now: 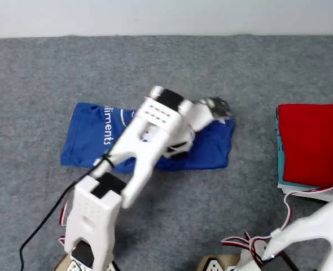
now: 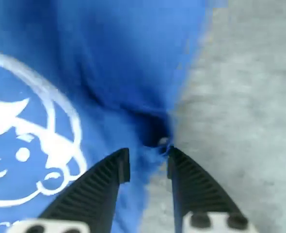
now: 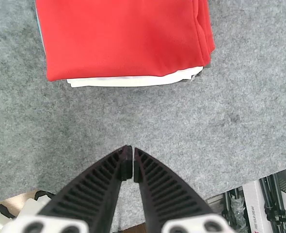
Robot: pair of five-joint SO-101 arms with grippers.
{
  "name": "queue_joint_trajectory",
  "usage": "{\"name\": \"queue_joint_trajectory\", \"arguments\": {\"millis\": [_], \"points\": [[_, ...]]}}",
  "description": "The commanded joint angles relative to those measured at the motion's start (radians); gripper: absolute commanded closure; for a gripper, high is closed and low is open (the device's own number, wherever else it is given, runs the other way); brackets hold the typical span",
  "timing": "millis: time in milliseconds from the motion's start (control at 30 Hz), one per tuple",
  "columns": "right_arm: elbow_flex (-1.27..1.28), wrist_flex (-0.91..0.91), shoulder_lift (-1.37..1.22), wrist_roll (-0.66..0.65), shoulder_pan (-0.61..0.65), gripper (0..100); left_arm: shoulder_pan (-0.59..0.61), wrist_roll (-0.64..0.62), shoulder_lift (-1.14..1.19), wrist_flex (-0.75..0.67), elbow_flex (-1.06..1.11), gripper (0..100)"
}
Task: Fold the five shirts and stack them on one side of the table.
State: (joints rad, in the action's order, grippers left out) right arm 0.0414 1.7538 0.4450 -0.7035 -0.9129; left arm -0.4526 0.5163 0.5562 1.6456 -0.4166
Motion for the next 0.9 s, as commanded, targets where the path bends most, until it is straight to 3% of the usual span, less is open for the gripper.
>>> {"name": "queue_joint_trajectory", "arguments": {"millis": [0, 200, 400, 467, 867], "points": [[-0.006, 0.033, 0.025, -0.005, -0.001, 98.7, 0.103, 0.015, 0.034, -0.089, -0.004, 87], [-0.006, 0.033, 0.027, -0.005, -0.001, 98.7, 0.199, 0.048, 0.241, -0.117, -0.131, 87], [-0.006, 0.036, 0.031, -0.005, 0.050, 98.7, 0.195, 0.046, 0.285, 0.098, -0.415, 87], [-0.006, 0.036, 0.033, -0.002, 0.064, 98.7, 0.180, 0.043, 0.272, 0.112, -0.456, 87], [-0.006, 0.036, 0.033, 0.064, 0.070, 98.7, 0.060, 0.044, 0.124, 0.072, -0.226, 87]]}}
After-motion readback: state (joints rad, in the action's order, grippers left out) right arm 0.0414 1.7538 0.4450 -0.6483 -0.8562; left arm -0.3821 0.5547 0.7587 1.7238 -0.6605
